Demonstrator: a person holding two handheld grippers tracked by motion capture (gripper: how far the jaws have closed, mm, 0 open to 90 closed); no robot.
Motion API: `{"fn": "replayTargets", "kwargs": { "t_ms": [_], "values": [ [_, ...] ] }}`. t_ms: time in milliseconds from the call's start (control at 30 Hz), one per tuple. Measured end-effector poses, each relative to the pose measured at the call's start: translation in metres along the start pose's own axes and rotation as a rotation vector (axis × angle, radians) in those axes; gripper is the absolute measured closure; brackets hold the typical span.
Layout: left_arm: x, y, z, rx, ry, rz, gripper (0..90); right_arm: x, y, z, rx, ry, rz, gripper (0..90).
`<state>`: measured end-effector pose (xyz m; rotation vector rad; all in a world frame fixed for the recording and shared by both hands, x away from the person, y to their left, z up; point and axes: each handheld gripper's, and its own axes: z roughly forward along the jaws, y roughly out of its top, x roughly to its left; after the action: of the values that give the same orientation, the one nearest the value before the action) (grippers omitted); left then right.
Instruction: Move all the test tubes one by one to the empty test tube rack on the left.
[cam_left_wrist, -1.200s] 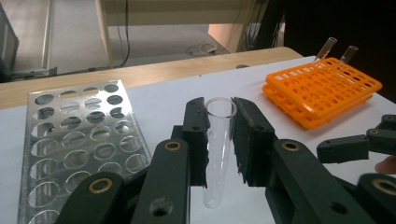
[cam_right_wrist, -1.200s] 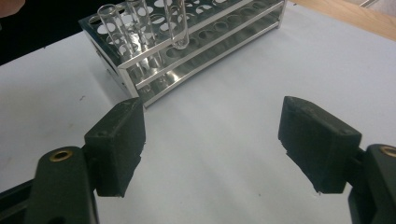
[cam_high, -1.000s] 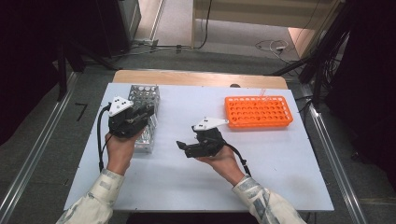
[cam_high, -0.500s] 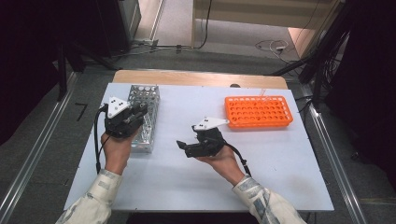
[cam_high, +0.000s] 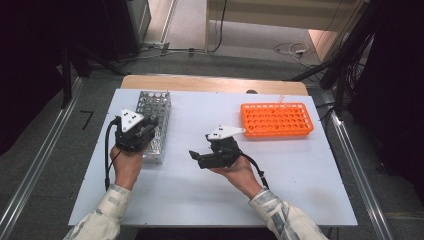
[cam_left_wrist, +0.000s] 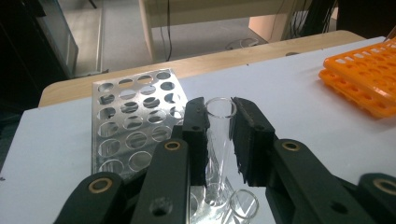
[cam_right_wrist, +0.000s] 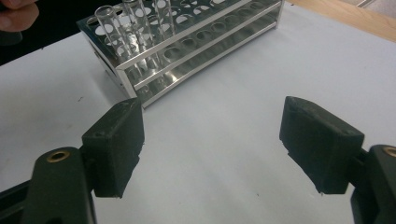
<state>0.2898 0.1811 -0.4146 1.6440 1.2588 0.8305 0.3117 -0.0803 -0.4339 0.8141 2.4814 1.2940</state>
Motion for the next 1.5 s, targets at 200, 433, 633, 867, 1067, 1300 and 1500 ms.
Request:
{"fn": "replayTargets", "kwargs": {
  "t_ms": [200,433,633,867,1067,1300,1500],
  "values": [
    [-0.002,-0.008,0.002,0.007,0.0,-0.002,74.9,0.001,0.0,0.001,0.003,-0.002,-0.008,20.6],
    [-0.003,-0.012,0.004,0.017,-0.002,-0.006,74.4,0.001,-0.001,0.001,0.006,-0.002,-0.008,20.6],
    [-0.002,-0.013,0.004,0.011,-0.006,-0.019,71.9,0.001,-0.001,0.001,0.006,-0.002,-0.009,20.6],
    [-0.001,-0.012,0.002,0.006,-0.022,-0.04,67.9,-0.001,0.0,0.0,0.001,-0.009,-0.003,20.6],
    [-0.003,-0.011,-0.003,0.006,-0.038,-0.056,48.8,-0.01,-0.001,-0.005,-0.005,-0.035,0.009,20.7],
    [-0.002,-0.009,-0.008,-0.001,-0.048,-0.111,29.2,-0.027,-0.002,-0.018,-0.021,-0.085,0.031,21.0],
    [-0.004,-0.009,-0.009,0.007,-0.066,-0.118,23.8,-0.052,-0.007,-0.03,-0.032,-0.155,0.07,21.0]
  ]
}}
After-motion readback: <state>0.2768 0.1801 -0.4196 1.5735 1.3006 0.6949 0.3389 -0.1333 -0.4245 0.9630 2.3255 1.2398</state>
